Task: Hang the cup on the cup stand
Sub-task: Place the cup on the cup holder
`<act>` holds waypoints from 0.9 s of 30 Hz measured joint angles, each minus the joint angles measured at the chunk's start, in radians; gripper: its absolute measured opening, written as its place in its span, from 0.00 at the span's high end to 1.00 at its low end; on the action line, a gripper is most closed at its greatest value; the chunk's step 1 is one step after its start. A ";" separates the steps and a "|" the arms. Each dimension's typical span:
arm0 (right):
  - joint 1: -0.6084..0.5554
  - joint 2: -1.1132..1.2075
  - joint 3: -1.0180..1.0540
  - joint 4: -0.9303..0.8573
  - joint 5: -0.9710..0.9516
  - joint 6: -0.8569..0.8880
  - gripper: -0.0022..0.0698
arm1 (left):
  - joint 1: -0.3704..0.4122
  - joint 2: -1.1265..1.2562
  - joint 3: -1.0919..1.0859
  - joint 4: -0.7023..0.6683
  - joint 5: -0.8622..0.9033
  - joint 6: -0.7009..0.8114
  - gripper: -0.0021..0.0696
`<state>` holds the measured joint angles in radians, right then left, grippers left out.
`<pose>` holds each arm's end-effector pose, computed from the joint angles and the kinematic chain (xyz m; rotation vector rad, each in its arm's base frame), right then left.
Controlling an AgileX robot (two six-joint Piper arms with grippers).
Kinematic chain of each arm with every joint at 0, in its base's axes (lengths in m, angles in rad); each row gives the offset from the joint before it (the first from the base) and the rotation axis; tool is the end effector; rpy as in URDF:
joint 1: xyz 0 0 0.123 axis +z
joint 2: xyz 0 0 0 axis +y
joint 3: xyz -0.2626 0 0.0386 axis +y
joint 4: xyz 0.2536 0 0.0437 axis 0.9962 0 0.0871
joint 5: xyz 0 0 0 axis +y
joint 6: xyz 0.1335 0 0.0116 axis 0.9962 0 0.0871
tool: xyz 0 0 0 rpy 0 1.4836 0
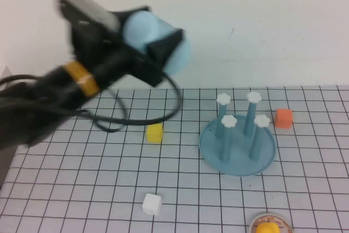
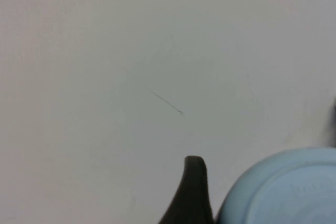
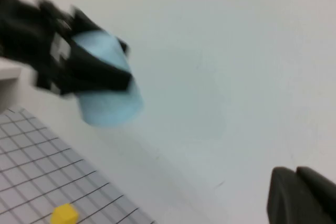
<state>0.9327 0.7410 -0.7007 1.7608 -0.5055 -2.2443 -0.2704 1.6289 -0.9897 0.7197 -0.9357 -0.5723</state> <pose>0.1734 0.1269 0.3555 -0.7204 1.4525 -0.0369 0.3604 -0.1736 0.2940 0.5962 1.2638 -0.6735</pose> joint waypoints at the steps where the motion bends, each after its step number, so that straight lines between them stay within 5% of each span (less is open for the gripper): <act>1: 0.000 -0.022 0.028 0.002 0.000 0.030 0.97 | -0.027 0.056 -0.040 -0.001 0.007 0.012 0.19; 11: 0.000 -0.107 0.249 0.009 -0.003 0.253 0.97 | -0.190 0.536 -0.474 0.115 0.189 0.022 0.19; 27: 0.000 -0.107 0.264 0.009 0.037 0.266 0.97 | -0.204 0.728 -0.659 -0.010 0.366 0.102 0.19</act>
<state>0.9327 0.6339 -0.4370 1.7699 -0.4681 -1.9783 -0.4742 2.3569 -1.6484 0.7094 -0.5694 -0.4702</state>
